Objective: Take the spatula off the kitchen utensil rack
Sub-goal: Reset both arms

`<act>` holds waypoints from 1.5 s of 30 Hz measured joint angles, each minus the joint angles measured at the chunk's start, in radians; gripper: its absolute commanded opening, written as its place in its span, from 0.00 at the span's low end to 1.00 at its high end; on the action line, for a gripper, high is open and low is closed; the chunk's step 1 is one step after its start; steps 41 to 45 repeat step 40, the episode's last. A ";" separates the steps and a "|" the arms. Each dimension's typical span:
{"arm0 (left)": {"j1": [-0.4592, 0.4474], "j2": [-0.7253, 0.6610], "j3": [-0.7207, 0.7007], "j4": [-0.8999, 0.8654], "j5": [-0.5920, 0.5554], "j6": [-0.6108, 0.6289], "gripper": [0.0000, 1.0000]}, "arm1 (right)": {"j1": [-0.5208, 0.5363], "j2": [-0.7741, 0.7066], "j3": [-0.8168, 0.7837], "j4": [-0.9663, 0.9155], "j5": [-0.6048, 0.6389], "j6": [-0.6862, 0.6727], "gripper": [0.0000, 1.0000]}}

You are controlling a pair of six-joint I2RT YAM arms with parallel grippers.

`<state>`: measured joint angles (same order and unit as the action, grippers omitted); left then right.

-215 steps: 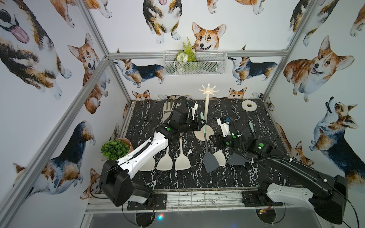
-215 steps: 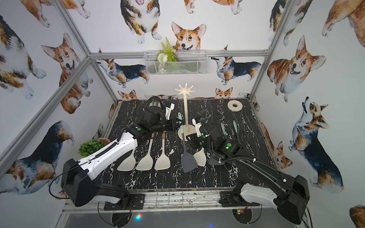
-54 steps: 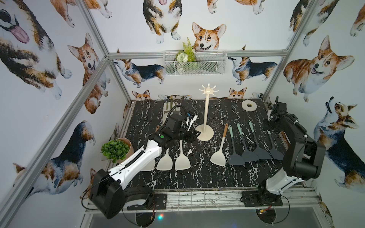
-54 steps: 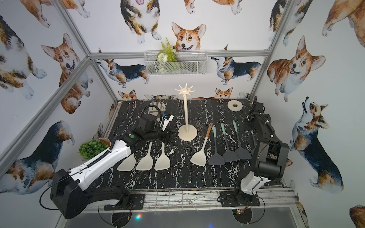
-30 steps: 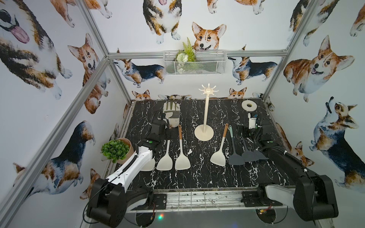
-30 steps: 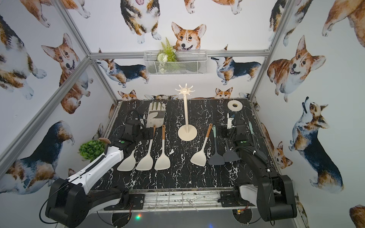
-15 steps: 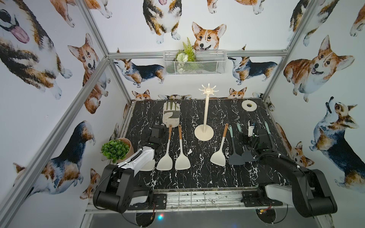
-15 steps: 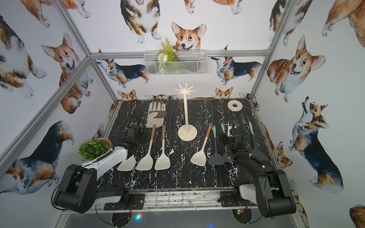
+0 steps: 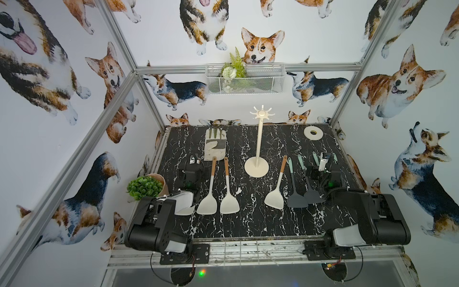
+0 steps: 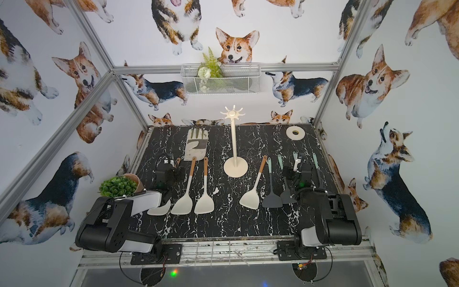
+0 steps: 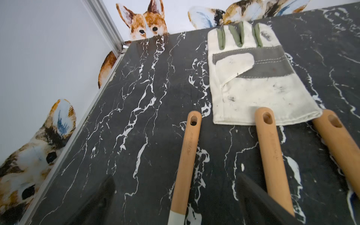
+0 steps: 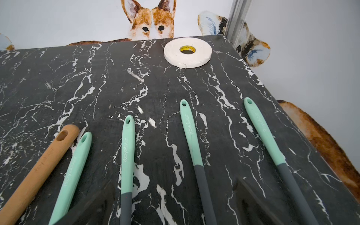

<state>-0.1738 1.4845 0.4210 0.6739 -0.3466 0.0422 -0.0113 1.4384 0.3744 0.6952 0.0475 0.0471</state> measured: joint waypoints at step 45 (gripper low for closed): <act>0.088 0.082 -0.034 0.195 0.176 -0.028 1.00 | -0.002 0.019 -0.032 0.061 -0.058 0.011 1.00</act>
